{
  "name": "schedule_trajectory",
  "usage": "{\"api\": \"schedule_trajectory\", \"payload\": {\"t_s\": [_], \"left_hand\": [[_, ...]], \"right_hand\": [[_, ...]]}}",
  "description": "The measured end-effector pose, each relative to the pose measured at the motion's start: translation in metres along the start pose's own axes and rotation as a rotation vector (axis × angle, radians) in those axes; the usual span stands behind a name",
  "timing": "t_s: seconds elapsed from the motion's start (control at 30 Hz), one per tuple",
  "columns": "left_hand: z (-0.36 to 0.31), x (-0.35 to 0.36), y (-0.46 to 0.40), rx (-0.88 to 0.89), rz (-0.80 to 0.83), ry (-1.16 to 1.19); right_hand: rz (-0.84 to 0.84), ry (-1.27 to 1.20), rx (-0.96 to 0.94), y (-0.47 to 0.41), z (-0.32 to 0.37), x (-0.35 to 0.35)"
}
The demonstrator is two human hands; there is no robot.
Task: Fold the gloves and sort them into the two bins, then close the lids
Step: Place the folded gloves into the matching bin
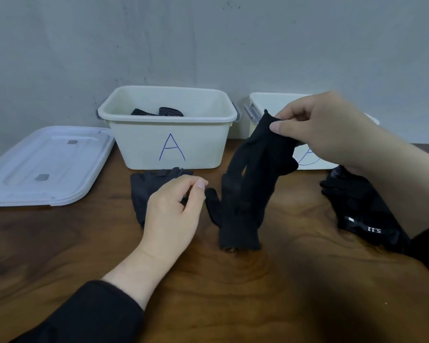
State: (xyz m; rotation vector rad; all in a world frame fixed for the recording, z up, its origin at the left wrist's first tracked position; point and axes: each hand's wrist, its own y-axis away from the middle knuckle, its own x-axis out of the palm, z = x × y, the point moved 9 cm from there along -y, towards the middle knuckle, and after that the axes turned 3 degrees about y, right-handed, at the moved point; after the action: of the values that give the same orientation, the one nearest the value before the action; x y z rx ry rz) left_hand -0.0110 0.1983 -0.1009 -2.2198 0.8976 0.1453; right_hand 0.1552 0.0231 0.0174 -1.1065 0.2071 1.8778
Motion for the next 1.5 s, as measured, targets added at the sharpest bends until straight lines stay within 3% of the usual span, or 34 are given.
{"api": "schedule_trajectory", "payload": {"t_s": [0.23,0.33,0.53,0.67,0.83,0.97,1.13,1.23,1.37,1.5], "left_hand": [[-0.014,0.010,0.002,0.142,0.047,0.042],[-0.028,0.017,0.006,0.259,0.065,-0.049],[-0.035,0.030,0.011,0.299,0.038,-0.230],[-0.049,0.024,0.014,0.469,-0.029,-0.297],[-0.066,0.035,0.026,0.657,0.063,-0.295],[-0.052,0.017,0.018,0.540,-0.011,-0.110],[-0.004,-0.013,-0.004,0.188,-0.135,-0.095],[0.013,-0.008,-0.010,0.060,-0.084,-0.110],[0.018,0.001,-0.010,0.052,-0.021,-0.141],[0.020,0.000,-0.011,0.029,-0.032,-0.107]], "right_hand": [[0.087,-0.258,0.061,0.004,0.010,0.022],[0.087,-0.327,0.109,0.008,0.010,0.027],[0.146,-0.568,0.180,0.020,0.009,0.040],[0.007,-0.684,0.223,0.020,0.000,0.031],[-0.028,-0.717,0.270,0.019,-0.015,0.021],[0.100,-0.520,0.215,0.016,-0.012,0.017],[0.182,-0.265,0.144,0.002,-0.010,0.010],[0.242,-0.126,0.159,-0.013,-0.016,0.016],[0.054,0.011,0.097,-0.038,-0.013,0.006],[-0.130,0.028,-0.126,-0.026,0.011,-0.003]]}}
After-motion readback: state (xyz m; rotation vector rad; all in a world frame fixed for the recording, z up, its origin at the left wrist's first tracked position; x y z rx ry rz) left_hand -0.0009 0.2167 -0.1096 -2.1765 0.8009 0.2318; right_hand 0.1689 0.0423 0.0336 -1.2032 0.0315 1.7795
